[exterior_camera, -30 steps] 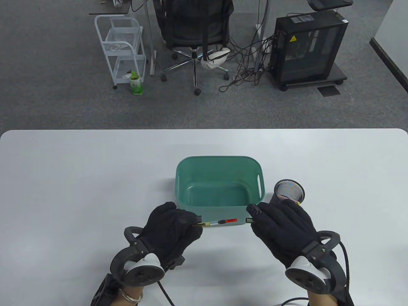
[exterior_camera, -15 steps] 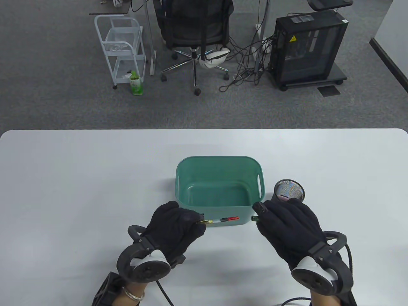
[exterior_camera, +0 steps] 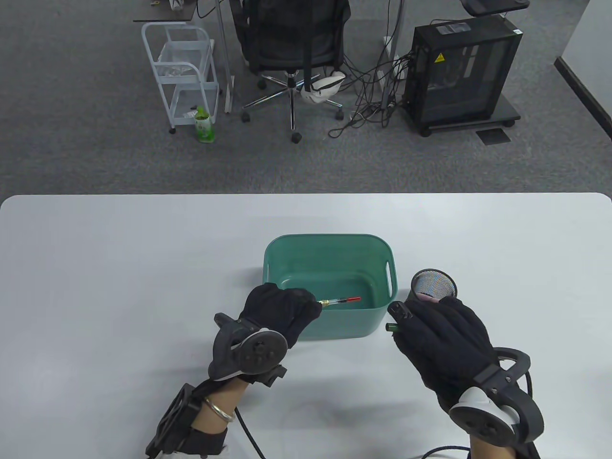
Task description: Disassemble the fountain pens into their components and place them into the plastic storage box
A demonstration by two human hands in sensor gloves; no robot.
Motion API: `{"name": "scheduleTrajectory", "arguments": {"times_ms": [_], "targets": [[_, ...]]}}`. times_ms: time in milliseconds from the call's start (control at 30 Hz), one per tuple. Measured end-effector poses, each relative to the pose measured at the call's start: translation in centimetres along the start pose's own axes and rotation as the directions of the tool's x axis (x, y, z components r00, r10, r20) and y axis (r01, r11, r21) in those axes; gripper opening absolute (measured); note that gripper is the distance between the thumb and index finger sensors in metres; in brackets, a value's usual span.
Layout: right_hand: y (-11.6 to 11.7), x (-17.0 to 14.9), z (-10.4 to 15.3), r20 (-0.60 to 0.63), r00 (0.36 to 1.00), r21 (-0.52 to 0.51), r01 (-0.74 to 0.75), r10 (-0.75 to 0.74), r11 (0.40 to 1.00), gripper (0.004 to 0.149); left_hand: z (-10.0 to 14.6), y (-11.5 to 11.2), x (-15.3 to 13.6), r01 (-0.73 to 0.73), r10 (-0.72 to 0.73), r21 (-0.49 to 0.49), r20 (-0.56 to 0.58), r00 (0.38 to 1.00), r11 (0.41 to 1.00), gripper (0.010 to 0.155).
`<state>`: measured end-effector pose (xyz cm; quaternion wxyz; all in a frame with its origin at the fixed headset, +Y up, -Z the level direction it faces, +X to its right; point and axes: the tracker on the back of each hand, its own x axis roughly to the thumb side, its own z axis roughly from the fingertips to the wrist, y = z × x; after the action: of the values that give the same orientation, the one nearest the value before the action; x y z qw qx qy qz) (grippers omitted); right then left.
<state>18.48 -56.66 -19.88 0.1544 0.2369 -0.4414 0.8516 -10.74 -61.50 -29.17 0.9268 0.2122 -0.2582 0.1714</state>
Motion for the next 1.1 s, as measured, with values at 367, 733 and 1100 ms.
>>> {"name": "scheduleTrajectory", "arguments": {"times_ms": [367, 733, 1100], "targets": [[-1.1, 0.1, 0.1, 0.001, 0.999, -0.041, 0.04, -0.04, 0.998, 0.045, -2.8, -3.7, -1.7, 0.064, -0.088, -0.14, -0.178, 0.98, 0.988, 0.046], [-1.1, 0.3, 0.0, 0.004, 0.999, -0.036, 0.04, -0.04, 0.999, 0.045, -3.3, -5.0, -2.4, 0.052, -0.096, -0.204, -0.211, 0.973, 0.978, 0.046], [-0.9, 0.4, -0.1, 0.007, 0.999, -0.024, 0.037, -0.037, 0.999, 0.045, -2.7, -5.2, -2.7, 0.025, -0.065, -0.21, -0.184, 0.981, 0.977, 0.057]]}}
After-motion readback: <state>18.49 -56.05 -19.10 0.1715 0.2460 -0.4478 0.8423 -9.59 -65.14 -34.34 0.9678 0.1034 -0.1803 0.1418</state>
